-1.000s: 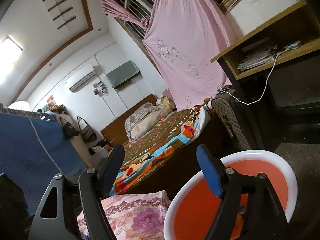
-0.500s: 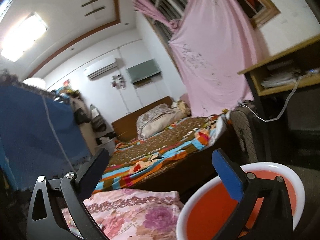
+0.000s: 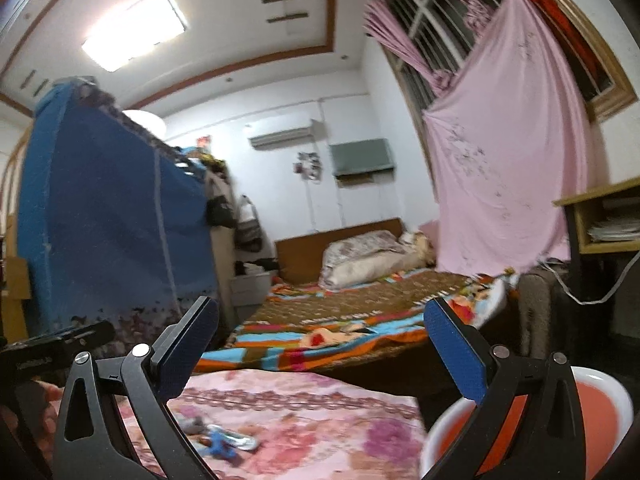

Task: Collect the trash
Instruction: 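Move both open tools back over the trash on the quilt, then grasp the blue item with the right tool while the left tool grasps a white strip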

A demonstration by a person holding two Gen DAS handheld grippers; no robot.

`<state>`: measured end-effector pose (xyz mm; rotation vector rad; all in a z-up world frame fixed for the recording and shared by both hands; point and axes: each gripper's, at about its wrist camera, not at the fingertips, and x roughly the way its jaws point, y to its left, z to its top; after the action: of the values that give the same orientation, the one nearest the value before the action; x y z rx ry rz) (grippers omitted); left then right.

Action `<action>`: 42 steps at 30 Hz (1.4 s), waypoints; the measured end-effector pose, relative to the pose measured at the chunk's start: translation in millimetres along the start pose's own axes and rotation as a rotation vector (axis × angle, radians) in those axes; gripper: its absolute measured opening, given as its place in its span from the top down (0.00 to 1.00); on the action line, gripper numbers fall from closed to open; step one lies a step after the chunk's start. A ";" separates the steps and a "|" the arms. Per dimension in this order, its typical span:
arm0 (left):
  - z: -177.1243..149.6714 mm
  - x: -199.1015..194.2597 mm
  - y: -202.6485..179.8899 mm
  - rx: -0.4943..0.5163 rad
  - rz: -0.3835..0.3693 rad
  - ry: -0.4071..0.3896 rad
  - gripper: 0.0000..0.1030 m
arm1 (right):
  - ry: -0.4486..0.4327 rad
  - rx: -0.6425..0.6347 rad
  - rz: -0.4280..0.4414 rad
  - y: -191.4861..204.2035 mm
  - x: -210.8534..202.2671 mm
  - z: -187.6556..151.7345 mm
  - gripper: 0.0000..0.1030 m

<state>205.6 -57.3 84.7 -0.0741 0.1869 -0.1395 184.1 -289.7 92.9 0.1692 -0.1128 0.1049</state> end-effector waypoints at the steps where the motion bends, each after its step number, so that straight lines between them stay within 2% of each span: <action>1: -3.1 -4.1 4.1 0.018 0.016 -0.010 0.11 | 0.009 -0.007 0.016 4.3 1.7 -1.1 0.00; 4: -7.8 -9.4 10.2 0.039 0.037 -0.023 0.11 | 0.042 -0.030 0.071 18.1 7.8 -7.0 0.00; 11: -22.0 -18.1 23.3 0.041 0.080 -0.076 0.11 | 0.103 -0.088 0.115 44.6 16.5 -21.5 0.00; 15: -25.0 -5.4 27.1 0.027 0.059 -0.007 0.11 | 0.153 -0.106 0.124 48.6 23.6 -26.0 0.00; 18: -26.7 9.7 32.2 -0.003 0.036 0.076 0.11 | 0.263 -0.086 0.111 46.8 40.1 -33.2 0.00; 19: -27.4 18.6 35.2 -0.022 0.009 0.133 0.11 | 0.291 -0.081 0.107 46.2 44.8 -36.2 0.00; 23: -36.7 38.2 41.0 -0.092 -0.045 0.261 0.12 | 0.423 -0.059 0.105 43.6 64.5 -47.3 0.00; 25: -39.3 46.7 43.0 -0.120 -0.064 0.312 0.16 | 0.498 -0.050 0.108 42.8 74.8 -54.4 0.02; 26: -41.1 49.7 42.8 -0.130 -0.068 0.331 0.17 | 0.522 -0.053 0.102 43.5 78.0 -57.3 0.04; 28: -44.4 56.0 42.6 -0.153 -0.083 0.375 0.26 | 0.574 -0.063 0.109 46.7 85.4 -63.2 0.26; 32: -52.7 68.2 40.4 -0.177 -0.094 0.462 0.45 | 0.659 -0.075 0.139 51.2 95.1 -73.4 0.42; 34: -57.6 74.0 39.7 -0.194 -0.090 0.509 0.51 | 0.703 -0.066 0.170 53.2 100.3 -78.6 0.55; 37: -63.8 82.6 40.6 -0.230 -0.101 0.563 0.52 | 0.775 -0.052 0.209 54.6 108.8 -87.2 0.59; 42: -67.2 88.2 37.3 -0.243 -0.116 0.601 0.55 | 0.903 -0.056 0.245 60.4 123.5 -105.0 0.66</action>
<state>283.5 -37.3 -0.3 -0.2857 0.8008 -0.2522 310.1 -200.6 14.7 0.0397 0.7652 0.4110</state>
